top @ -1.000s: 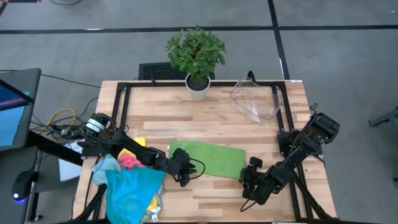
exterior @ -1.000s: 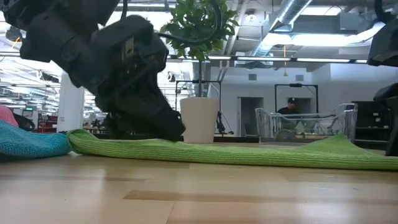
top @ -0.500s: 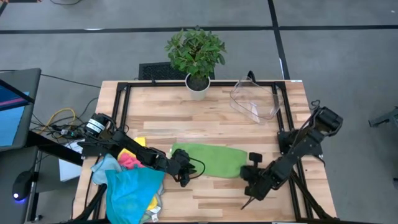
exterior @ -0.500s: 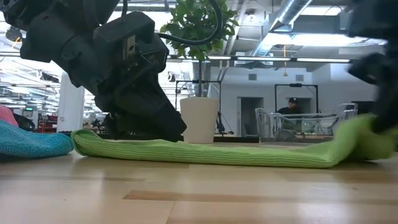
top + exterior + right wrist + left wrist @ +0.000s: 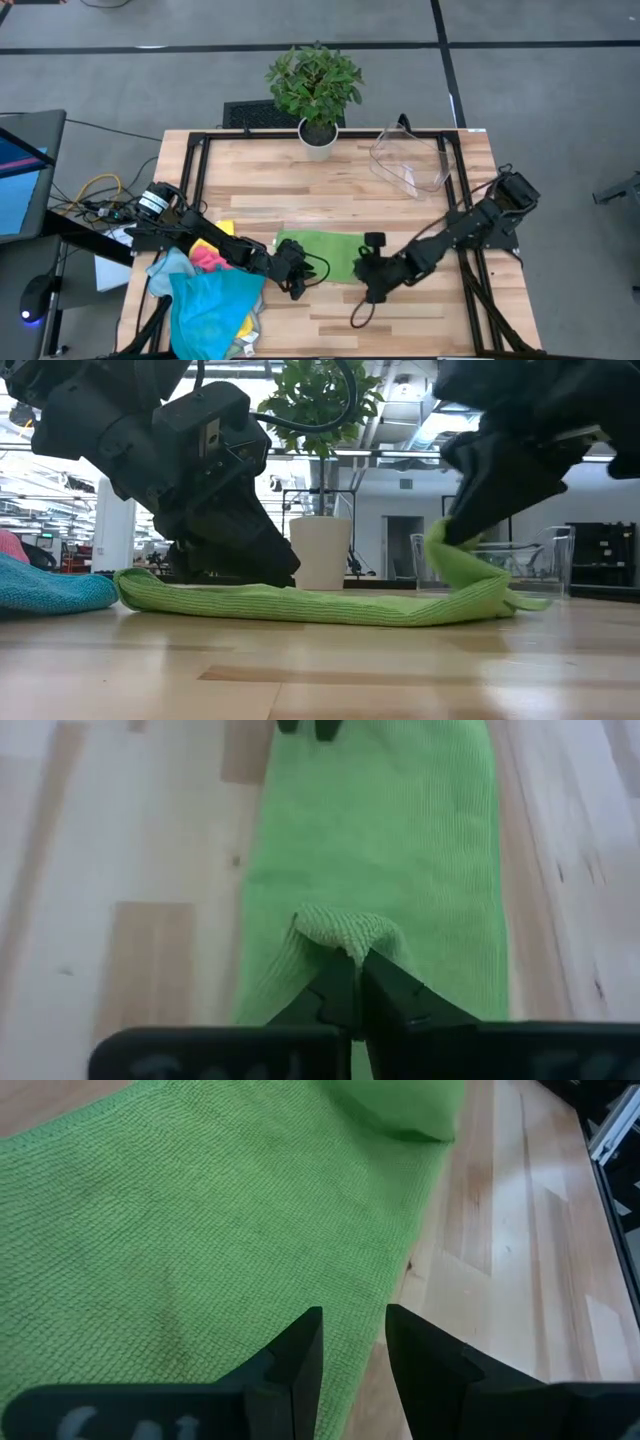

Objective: Fold microfiber towels
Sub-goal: Fold the green microfiber towel

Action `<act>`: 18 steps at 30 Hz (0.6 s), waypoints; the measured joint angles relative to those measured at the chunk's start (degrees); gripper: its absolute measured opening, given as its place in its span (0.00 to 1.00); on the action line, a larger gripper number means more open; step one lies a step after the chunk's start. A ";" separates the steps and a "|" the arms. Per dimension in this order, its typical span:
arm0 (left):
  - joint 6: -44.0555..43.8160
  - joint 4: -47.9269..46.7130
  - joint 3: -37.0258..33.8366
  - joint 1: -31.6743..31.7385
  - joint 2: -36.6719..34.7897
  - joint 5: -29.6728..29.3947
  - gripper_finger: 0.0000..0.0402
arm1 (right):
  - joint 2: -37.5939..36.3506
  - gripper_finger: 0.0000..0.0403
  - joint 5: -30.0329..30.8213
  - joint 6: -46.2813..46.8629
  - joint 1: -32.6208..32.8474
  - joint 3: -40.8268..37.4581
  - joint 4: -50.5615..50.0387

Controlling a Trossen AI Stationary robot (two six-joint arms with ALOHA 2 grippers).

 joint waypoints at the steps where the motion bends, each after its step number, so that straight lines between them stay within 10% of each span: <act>1: 0.00 -0.18 0.00 0.00 -0.01 -0.22 0.26 | 0.57 0.09 -1.47 -0.73 -0.45 0.02 1.43; 18: 0.00 -1.31 0.00 0.04 -0.06 -2.14 0.26 | 1.98 0.08 -6.51 -10.20 -1.51 1.01 7.42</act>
